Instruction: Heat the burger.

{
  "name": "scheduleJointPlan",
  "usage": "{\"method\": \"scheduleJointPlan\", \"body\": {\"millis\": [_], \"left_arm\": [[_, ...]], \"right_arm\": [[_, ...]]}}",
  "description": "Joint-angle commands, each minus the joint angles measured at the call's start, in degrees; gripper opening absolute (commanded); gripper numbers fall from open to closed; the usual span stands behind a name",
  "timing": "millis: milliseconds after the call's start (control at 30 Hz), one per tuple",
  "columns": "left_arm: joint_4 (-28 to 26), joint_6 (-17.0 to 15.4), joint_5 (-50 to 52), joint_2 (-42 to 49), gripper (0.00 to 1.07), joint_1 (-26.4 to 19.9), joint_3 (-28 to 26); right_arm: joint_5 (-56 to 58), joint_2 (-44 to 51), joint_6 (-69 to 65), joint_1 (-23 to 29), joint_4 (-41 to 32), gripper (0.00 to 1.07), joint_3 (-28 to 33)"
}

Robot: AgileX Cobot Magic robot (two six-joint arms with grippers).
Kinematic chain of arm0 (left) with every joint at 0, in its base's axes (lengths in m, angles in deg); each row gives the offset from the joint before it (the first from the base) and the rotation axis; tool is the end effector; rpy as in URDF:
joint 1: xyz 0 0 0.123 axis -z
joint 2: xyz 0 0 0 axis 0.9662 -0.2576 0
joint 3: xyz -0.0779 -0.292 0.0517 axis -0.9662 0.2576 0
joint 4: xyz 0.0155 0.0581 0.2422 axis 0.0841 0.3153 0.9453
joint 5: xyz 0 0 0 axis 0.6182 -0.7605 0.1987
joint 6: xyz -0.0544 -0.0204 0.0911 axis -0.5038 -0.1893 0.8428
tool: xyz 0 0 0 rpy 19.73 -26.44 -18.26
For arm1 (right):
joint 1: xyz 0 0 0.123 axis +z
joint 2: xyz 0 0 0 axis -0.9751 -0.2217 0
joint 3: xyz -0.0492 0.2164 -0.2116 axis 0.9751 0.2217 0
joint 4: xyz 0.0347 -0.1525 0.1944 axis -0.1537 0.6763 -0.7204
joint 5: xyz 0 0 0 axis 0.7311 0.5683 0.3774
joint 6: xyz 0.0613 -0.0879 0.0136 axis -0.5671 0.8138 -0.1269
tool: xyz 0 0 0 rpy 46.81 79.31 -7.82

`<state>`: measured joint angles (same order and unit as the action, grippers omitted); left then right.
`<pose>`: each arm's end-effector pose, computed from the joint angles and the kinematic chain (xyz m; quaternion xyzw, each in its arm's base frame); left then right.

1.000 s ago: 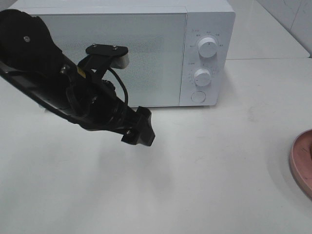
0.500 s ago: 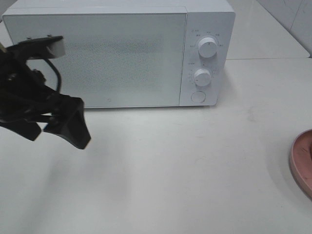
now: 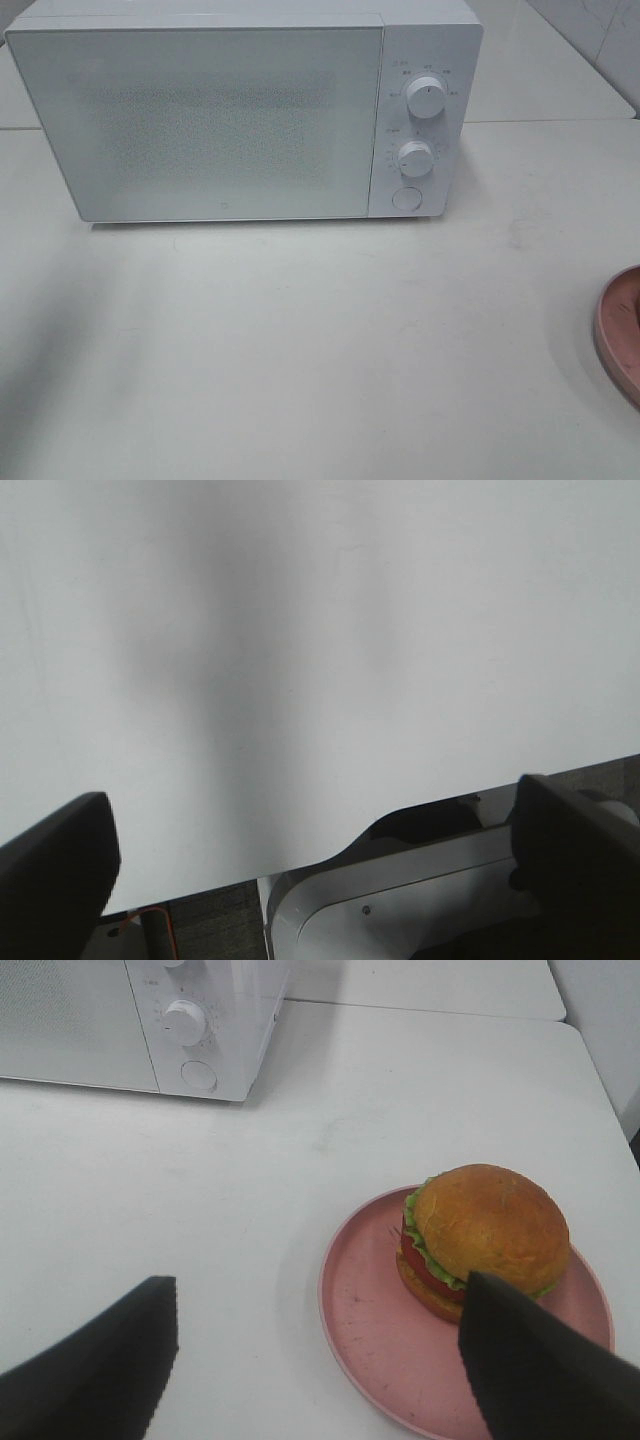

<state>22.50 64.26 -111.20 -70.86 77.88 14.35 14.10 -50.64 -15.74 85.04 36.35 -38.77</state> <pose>0.2152 -0.0359 0.2828 0.0531 0.9868 -0.1185 0.0970 -0.0112 -0.0069 0.2761 -0.0479 0.8325 0.0142 0.5517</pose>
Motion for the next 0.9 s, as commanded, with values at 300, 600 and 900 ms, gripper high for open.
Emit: {"method": "scheduleJointPlan", "body": {"millis": [300, 600, 900], "left_arm": [[2.12, -1.03, -0.40, 18.62, 1.00, -3.78, 12.03], [2.52, -1.03, 2.29, 40.39, 1.00, -3.78, 21.83], [3.15, -1.09, 3.84, 57.64, 1.00, -3.78, 24.58]], "right_arm": [[-0.40, 1.55, 0.29, -0.34, 0.00, 0.75, 0.23], [-0.40, 1.55, 0.29, -0.34, 0.00, 0.75, 0.23], [-0.40, 1.55, 0.29, -0.34, 0.00, 0.75, 0.23]]}}
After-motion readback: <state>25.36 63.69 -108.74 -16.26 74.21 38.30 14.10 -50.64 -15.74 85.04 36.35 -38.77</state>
